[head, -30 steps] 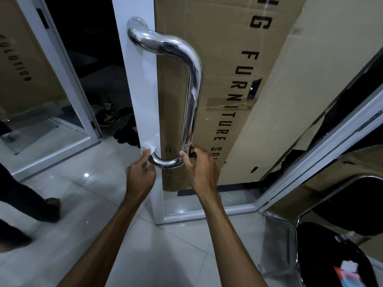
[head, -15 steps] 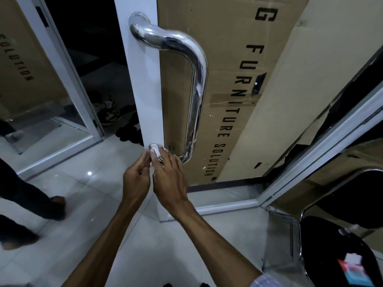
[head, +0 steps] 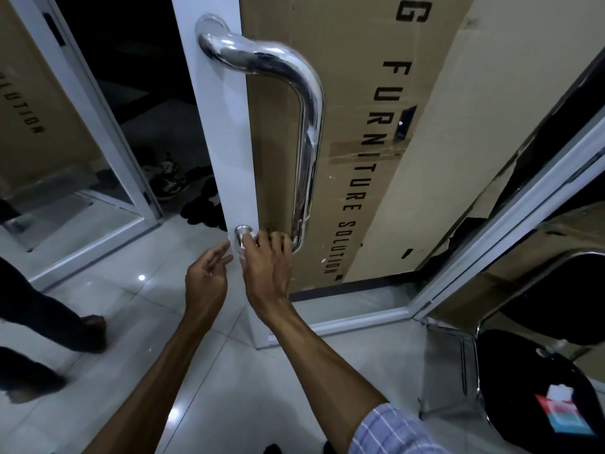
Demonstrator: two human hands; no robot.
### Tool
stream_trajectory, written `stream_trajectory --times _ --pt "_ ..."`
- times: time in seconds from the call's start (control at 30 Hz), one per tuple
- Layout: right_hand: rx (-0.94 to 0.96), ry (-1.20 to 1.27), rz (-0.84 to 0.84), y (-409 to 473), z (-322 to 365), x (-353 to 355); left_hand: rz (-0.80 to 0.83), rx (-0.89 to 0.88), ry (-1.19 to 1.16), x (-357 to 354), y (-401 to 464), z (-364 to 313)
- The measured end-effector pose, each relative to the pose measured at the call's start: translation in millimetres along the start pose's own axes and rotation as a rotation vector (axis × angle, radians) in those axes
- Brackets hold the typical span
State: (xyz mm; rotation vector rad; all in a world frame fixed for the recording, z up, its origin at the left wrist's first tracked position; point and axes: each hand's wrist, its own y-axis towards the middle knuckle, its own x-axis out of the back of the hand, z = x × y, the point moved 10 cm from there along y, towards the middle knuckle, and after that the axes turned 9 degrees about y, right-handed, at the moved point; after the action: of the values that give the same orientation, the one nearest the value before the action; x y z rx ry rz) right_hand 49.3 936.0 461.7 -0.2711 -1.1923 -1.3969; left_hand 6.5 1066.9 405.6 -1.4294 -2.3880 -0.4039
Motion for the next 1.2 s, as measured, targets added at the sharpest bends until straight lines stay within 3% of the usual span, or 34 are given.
stream_trajectory --times 0.37,0.73,1.03,1.2 --pt "0.017 -0.042 -0.036 2.9 1.9 3.1 -0.051 -0.16 0.162 7.0 3.5 -12.9" --pt "0.073 -0.143 0.017 -0.8 9.5 4.0 -0.027 -0.178 0.188 2.7 6.3 -16.3" --pt "0.116 -0.076 0.062 -20.1 -13.4 8.8 0.025 -0.558 0.516 -18.4 6.2 -57.4" --pt "0.223 -0.077 0.061 -24.7 -17.5 20.8 0.083 -0.585 0.654 -26.6 14.7 -62.0"
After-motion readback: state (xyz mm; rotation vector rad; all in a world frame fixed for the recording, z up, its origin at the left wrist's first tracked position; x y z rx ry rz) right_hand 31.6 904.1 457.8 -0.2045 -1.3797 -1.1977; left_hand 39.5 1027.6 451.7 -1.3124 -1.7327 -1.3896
